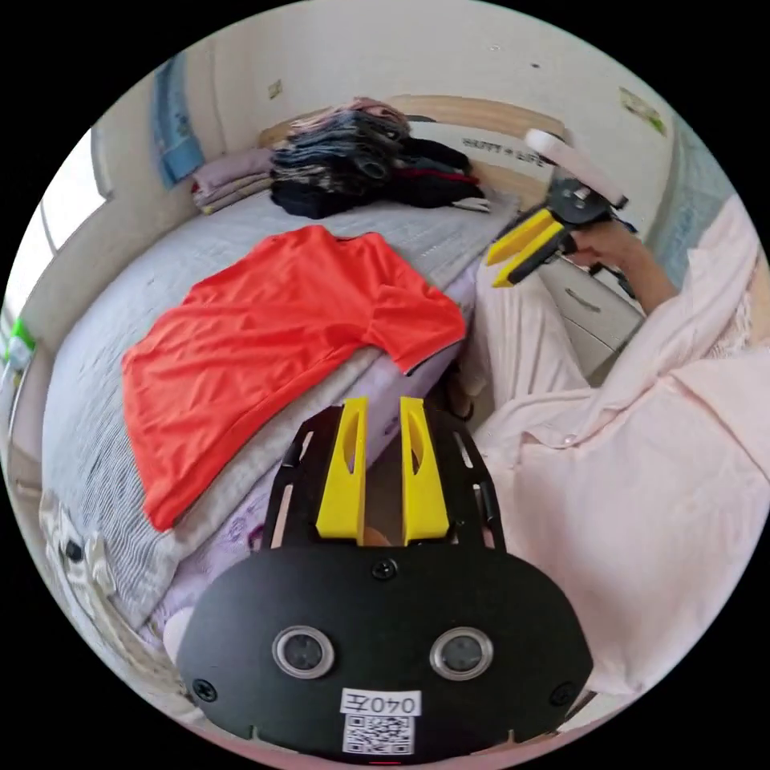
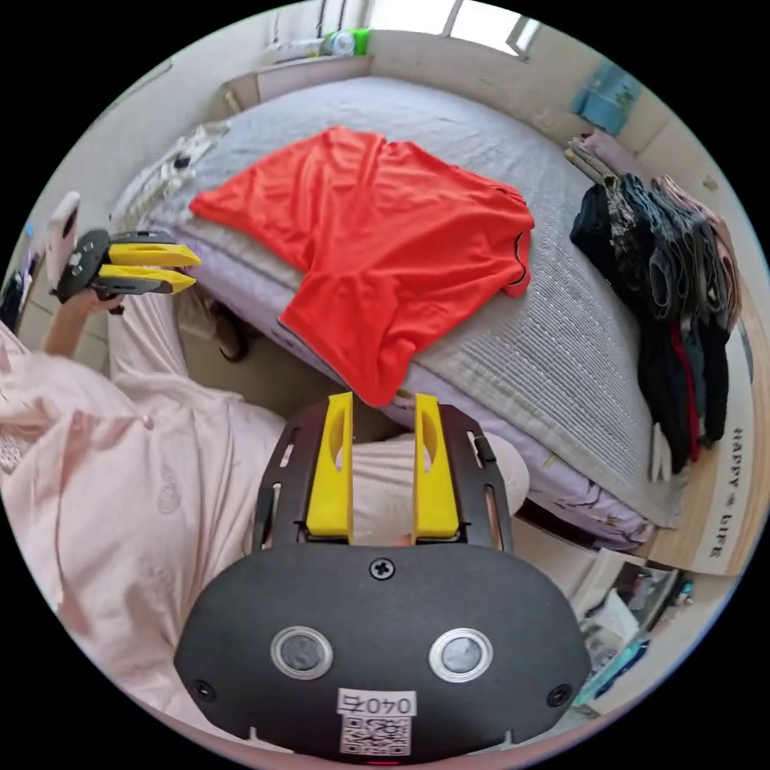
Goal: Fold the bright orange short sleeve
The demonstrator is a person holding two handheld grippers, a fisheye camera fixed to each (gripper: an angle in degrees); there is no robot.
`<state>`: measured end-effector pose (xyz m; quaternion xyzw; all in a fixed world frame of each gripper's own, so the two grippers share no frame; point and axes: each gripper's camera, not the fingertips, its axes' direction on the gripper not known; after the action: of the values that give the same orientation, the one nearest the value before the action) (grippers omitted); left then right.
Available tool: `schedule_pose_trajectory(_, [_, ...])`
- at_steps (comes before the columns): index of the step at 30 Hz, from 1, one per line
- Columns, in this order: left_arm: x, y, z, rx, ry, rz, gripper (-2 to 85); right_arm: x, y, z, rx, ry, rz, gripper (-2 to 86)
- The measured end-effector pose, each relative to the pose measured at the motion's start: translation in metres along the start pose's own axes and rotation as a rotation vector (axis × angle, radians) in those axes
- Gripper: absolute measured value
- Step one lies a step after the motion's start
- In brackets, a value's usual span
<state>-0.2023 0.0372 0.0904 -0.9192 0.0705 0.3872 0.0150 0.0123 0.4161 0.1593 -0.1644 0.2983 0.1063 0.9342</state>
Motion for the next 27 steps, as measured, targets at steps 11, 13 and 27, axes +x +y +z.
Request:
schedule_pose_trajectory(11, [-0.232,0.054,-0.021,-0.093,-0.330,-0.886,7.8,0.192,-0.070,0.066,0.145,-0.278,0.435,11.8])
schedule_pose_trajectory(13, [-0.237,0.051,-0.017,-0.110,-0.344,-0.882,7.7,0.211,-0.074,0.073,0.161,-0.348,0.468,11.4])
schedule_pose_trajectory(27, [-0.213,0.031,-0.034,-0.282,-0.249,-0.681,0.6,0.278,-0.116,0.079,-0.031,-0.286,0.234,3.1])
